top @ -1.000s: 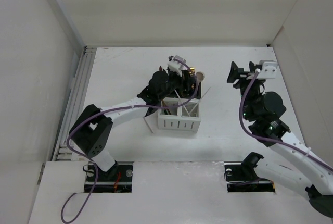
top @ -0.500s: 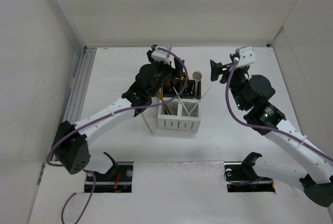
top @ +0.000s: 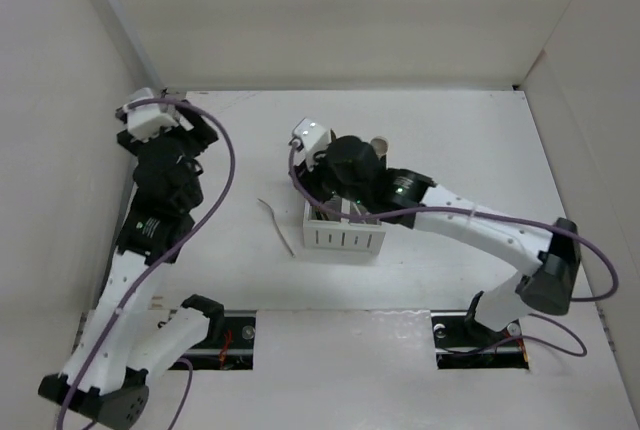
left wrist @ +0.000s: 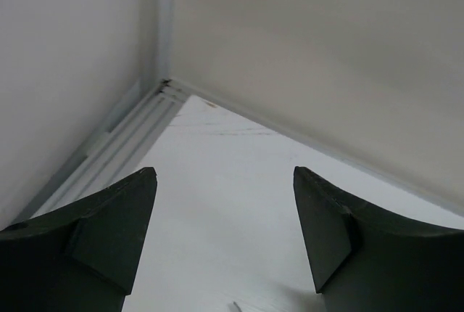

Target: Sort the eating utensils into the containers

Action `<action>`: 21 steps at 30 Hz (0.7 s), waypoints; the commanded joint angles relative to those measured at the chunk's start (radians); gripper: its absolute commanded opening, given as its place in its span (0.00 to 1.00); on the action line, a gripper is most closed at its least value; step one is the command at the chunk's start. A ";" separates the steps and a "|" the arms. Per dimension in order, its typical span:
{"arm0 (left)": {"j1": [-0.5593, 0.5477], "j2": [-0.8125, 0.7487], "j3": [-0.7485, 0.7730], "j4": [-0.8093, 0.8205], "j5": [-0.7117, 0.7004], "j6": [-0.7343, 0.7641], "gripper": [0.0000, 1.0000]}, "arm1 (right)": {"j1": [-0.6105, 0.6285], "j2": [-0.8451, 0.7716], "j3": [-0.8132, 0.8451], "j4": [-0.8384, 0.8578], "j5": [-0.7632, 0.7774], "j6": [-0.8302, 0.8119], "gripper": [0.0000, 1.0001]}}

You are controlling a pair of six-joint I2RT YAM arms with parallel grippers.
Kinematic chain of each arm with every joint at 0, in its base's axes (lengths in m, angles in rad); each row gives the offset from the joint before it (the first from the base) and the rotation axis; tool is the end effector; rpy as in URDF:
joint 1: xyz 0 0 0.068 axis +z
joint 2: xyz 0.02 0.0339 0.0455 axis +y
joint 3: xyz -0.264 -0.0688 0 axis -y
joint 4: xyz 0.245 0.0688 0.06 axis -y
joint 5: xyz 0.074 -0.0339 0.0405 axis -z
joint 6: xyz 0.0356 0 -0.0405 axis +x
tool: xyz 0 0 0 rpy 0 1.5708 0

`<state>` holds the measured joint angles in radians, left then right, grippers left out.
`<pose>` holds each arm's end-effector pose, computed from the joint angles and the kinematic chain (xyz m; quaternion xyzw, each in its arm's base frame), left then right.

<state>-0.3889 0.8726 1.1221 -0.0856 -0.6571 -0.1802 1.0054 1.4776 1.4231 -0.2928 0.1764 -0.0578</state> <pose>0.1690 -0.0457 0.4510 -0.1810 0.6346 -0.0023 0.7514 0.1906 0.2887 0.3858 -0.3698 0.7286 0.1968 0.5419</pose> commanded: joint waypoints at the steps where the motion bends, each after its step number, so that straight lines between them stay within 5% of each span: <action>1: 0.089 -0.115 -0.018 -0.134 -0.044 -0.076 0.73 | 0.064 0.053 0.077 -0.034 -0.046 0.041 0.56; 12: 0.377 -0.261 -0.091 -0.239 0.117 -0.220 0.75 | 0.137 0.574 0.509 -0.273 0.038 0.088 0.39; 17: 0.409 -0.281 -0.119 -0.258 0.148 -0.229 0.77 | 0.137 0.736 0.644 -0.446 0.104 0.167 0.42; 21: 0.409 -0.290 -0.128 -0.249 0.174 -0.239 0.78 | 0.137 0.831 0.712 -0.535 0.130 0.217 0.54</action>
<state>0.0143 0.5972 1.0019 -0.3569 -0.5217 -0.3992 1.1431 2.2833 2.0781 -0.6922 0.2562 0.0952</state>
